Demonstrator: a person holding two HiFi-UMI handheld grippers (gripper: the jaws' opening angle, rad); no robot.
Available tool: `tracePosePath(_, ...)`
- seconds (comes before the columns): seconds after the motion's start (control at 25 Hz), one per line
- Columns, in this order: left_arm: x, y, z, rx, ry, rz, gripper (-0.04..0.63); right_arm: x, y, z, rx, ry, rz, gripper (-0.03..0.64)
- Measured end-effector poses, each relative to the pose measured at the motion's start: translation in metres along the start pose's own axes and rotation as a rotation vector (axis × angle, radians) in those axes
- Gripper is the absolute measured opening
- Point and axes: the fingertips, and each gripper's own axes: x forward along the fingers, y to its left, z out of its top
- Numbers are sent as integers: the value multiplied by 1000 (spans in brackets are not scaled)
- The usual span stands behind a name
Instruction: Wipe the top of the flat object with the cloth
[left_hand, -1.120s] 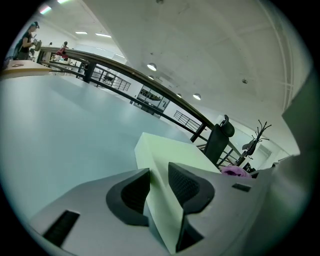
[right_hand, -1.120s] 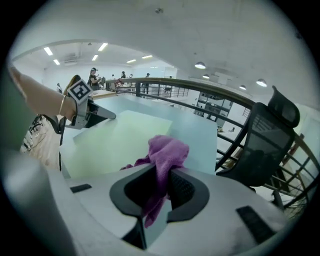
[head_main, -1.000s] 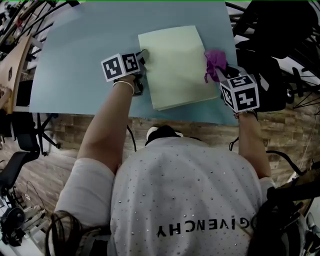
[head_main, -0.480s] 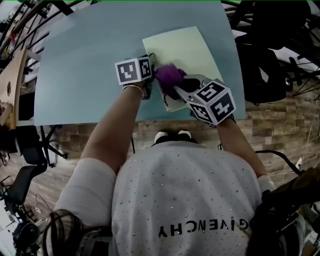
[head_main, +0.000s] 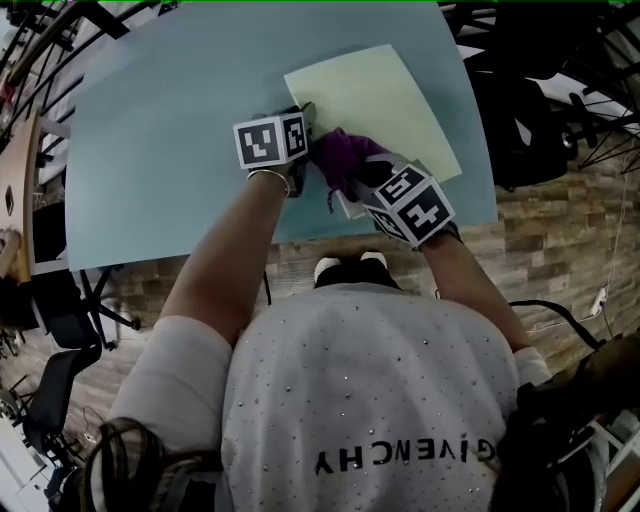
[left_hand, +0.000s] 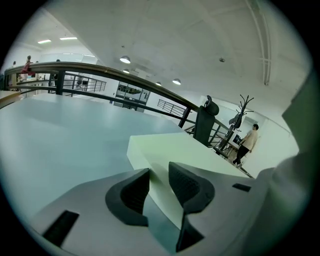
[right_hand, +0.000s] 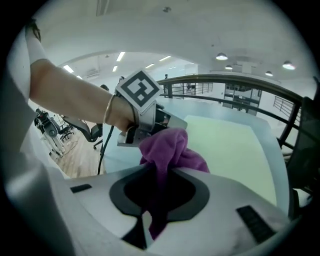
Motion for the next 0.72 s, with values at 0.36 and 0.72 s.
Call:
tracePosePath(0.36,4,-5,-1,15,0,-32,132,-15,-28,-15,26,13,-96,61)
tracePosePath(0.72,6,-3,1,29,-11,-28,132,-36,-73,-33,117,13,-186,61)
